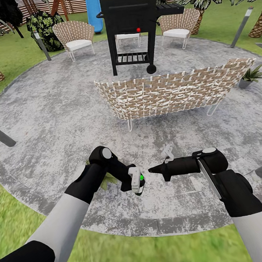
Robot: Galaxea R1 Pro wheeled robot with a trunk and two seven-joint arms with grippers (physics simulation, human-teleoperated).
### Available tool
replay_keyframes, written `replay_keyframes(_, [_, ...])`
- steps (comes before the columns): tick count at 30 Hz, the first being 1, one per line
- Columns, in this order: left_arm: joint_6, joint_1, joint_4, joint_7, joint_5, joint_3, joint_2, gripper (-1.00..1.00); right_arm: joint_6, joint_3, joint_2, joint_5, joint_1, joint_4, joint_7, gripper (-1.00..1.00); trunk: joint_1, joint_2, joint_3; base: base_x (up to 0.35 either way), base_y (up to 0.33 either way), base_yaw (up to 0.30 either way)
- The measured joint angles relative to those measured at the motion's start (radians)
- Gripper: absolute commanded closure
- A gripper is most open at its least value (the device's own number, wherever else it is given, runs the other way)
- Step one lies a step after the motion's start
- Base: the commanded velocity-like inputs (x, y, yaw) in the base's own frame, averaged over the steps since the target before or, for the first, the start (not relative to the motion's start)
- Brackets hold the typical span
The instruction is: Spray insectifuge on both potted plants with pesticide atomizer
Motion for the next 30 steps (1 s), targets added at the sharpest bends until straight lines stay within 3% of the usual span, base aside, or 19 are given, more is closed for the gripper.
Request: replay_keyframes(30, [0.0, 0.004, 0.001, 0.0, 0.002, 0.003, -0.005, 1.0, -0.001, 0.01, 0.001, 0.0, 0.0, 0.049, -0.001, 1.0, 0.0, 0.0, 0.0, 0.0, 0.0, 0.0])
